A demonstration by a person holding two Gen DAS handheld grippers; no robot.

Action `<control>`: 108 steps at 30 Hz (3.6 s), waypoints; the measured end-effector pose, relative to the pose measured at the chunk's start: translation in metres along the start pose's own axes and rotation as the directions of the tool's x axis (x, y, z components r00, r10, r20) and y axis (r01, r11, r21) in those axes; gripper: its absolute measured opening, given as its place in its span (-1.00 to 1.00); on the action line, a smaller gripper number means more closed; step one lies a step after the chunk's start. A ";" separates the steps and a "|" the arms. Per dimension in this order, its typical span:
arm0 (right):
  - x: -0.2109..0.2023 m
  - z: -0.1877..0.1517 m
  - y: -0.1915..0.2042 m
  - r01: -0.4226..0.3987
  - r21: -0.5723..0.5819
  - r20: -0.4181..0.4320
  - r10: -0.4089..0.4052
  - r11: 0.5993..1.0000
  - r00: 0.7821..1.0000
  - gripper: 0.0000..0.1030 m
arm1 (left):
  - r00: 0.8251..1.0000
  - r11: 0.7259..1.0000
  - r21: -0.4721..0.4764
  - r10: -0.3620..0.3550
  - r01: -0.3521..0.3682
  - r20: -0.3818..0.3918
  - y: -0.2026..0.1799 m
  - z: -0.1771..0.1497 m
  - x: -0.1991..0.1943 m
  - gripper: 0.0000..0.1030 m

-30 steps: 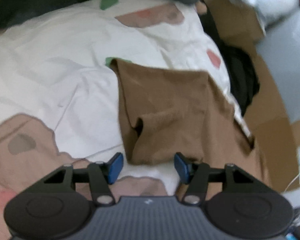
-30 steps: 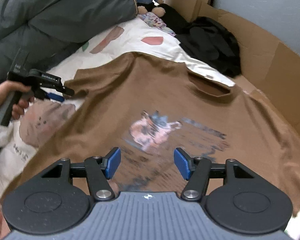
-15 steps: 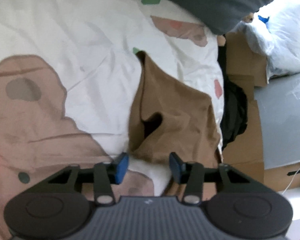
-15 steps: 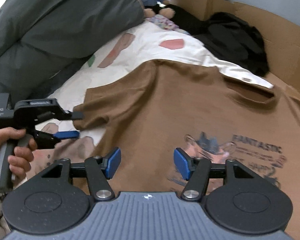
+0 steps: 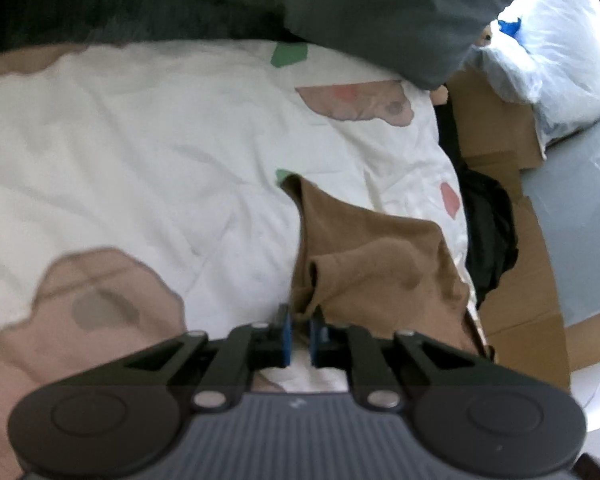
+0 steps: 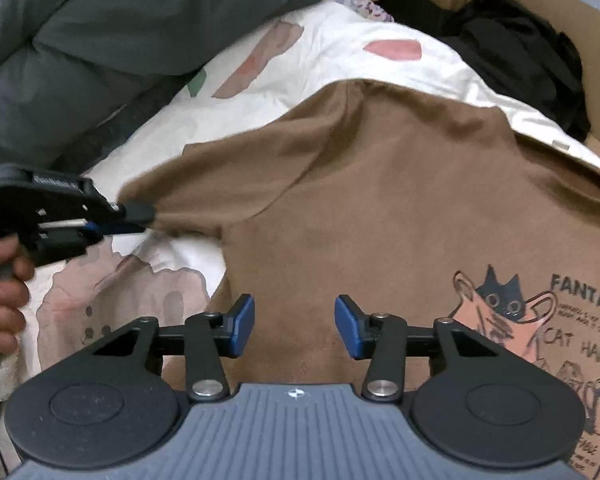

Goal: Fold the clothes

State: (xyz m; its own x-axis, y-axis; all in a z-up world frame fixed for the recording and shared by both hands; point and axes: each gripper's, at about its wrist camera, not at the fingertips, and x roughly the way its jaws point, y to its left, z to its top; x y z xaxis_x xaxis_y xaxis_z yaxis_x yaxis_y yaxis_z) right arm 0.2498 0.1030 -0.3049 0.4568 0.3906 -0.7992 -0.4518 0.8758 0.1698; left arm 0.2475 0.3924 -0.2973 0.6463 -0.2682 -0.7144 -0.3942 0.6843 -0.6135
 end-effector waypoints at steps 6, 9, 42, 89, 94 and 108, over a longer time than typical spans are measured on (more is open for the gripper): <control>0.014 0.010 0.013 -0.021 0.009 0.013 0.021 1.000 1.000 -0.04 | 1.000 0.998 0.066 0.017 -0.018 0.013 -0.002 0.002 0.001 -0.83; 0.028 0.013 0.016 -0.010 -0.005 -0.005 0.010 1.000 1.000 -0.05 | 1.000 0.991 0.129 0.023 -0.020 -0.021 -0.007 0.005 0.002 -0.70; 0.023 0.009 0.005 -0.062 0.148 0.000 0.063 0.987 0.998 -0.06 | 0.995 0.899 0.436 -0.001 0.043 -0.095 -0.019 0.096 0.089 -0.17; -0.002 -0.012 -0.027 -0.021 0.236 -0.014 0.024 0.972 1.000 -0.04 | 0.991 0.922 0.366 0.137 -0.125 -0.005 -0.027 0.062 0.017 0.04; -0.005 -0.018 -0.014 -0.060 0.222 0.000 0.062 0.973 0.998 -0.04 | 0.999 0.921 0.389 0.049 -0.036 -0.023 -0.030 0.036 0.001 0.38; 0.005 -0.061 0.044 -0.162 0.175 -0.066 0.175 0.971 0.982 -0.04 | 0.994 0.901 0.425 0.109 -0.089 -0.023 -0.018 0.031 0.010 -0.99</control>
State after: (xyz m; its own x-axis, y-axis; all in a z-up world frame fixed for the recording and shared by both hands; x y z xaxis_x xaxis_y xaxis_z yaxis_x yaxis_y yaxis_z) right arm 0.1850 0.1265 -0.3366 0.3187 0.5186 -0.7934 -0.3787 0.8370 0.3950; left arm 0.2808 0.3983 -0.2829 0.5846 -0.2074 -0.7844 -0.1347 0.9285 -0.3459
